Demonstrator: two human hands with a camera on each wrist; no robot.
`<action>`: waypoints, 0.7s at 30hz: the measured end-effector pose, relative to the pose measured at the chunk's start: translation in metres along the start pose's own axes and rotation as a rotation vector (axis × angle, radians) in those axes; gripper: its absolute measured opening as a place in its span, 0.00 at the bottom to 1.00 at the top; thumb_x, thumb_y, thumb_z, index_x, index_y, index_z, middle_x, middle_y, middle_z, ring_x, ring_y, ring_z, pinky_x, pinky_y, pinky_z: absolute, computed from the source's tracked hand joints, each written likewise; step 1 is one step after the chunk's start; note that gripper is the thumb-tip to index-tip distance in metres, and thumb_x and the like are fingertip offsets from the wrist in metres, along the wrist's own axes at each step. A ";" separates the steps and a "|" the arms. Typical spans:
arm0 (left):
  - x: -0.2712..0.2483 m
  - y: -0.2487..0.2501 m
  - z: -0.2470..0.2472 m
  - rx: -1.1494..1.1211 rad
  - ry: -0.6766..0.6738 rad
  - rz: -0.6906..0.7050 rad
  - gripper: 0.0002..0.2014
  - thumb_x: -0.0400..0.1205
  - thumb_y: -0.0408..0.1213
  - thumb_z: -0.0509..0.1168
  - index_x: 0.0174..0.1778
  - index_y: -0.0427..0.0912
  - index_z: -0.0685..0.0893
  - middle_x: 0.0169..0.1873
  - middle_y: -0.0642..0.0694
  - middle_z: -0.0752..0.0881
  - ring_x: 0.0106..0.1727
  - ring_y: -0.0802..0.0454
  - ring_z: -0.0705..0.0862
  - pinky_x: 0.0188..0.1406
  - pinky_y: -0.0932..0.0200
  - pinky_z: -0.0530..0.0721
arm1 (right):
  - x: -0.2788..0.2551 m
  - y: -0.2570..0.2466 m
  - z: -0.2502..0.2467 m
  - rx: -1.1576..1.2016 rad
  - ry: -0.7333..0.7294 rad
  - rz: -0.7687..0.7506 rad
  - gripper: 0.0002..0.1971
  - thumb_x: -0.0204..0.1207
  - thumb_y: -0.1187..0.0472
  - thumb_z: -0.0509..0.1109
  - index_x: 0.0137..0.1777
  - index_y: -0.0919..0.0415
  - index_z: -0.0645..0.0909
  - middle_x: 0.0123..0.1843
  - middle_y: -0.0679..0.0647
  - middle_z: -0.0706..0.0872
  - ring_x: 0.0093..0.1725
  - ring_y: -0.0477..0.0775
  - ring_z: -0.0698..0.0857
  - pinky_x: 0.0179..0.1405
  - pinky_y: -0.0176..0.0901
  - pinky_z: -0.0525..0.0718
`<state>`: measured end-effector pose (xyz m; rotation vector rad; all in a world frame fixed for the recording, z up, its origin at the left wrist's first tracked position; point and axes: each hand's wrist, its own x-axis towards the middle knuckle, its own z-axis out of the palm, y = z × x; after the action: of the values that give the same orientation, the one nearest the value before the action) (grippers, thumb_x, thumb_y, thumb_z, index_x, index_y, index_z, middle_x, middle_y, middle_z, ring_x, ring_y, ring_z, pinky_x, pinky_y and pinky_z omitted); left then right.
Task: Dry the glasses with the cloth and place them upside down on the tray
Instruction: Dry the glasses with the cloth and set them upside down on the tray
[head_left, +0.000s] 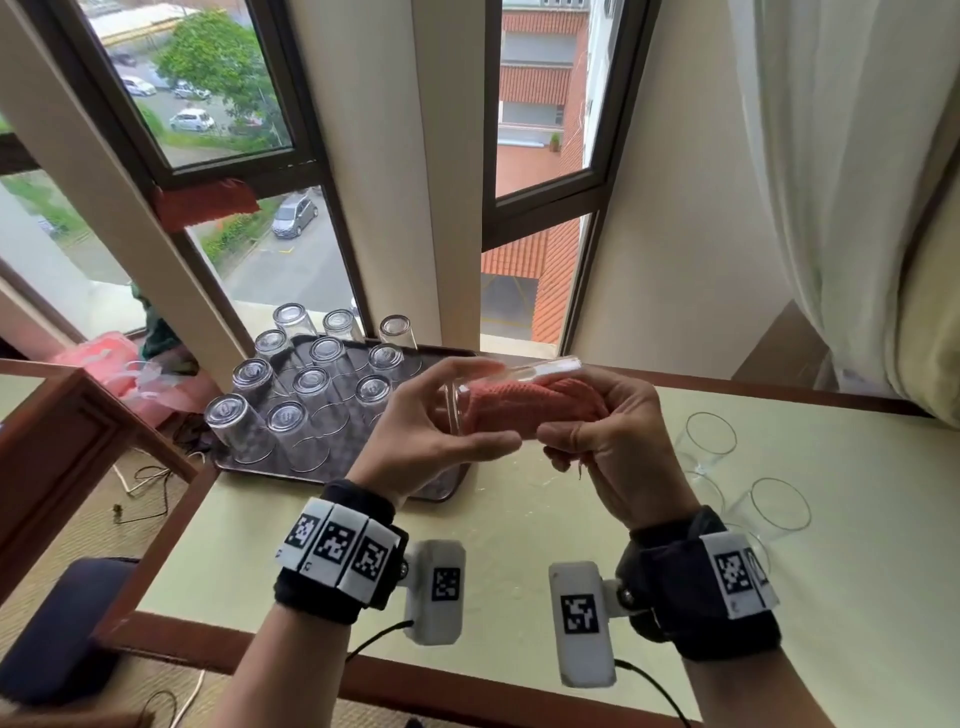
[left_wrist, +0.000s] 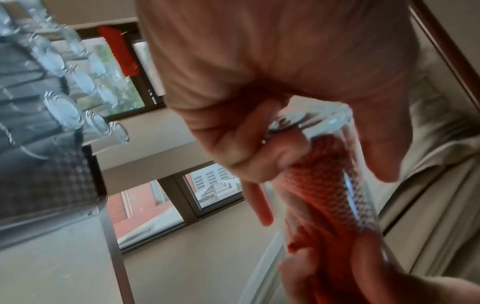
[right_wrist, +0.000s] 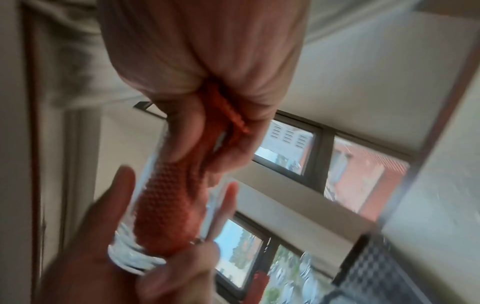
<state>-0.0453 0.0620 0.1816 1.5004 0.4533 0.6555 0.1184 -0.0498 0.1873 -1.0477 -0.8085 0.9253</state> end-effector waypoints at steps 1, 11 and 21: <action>0.000 -0.001 0.002 -0.039 0.011 -0.033 0.44 0.55 0.55 0.87 0.65 0.41 0.83 0.51 0.42 0.92 0.44 0.46 0.93 0.38 0.59 0.90 | -0.001 0.000 0.002 0.001 0.011 -0.023 0.19 0.52 0.79 0.67 0.42 0.65 0.89 0.37 0.61 0.88 0.30 0.57 0.84 0.23 0.41 0.83; 0.000 -0.001 0.002 0.102 0.021 0.166 0.35 0.60 0.44 0.86 0.64 0.46 0.84 0.55 0.42 0.91 0.51 0.43 0.93 0.48 0.52 0.92 | 0.004 -0.008 -0.002 -0.100 -0.094 0.124 0.14 0.60 0.68 0.78 0.47 0.60 0.90 0.37 0.58 0.87 0.24 0.53 0.78 0.18 0.37 0.77; 0.015 0.004 0.000 0.003 0.086 0.042 0.30 0.60 0.53 0.83 0.56 0.45 0.88 0.43 0.45 0.93 0.39 0.45 0.90 0.31 0.62 0.88 | 0.017 -0.014 0.006 -0.112 -0.075 0.059 0.16 0.56 0.75 0.71 0.46 0.67 0.87 0.40 0.56 0.88 0.33 0.53 0.85 0.26 0.41 0.85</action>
<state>-0.0341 0.0713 0.1872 1.4924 0.4895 0.7546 0.1230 -0.0350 0.2040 -1.1441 -0.9038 0.9829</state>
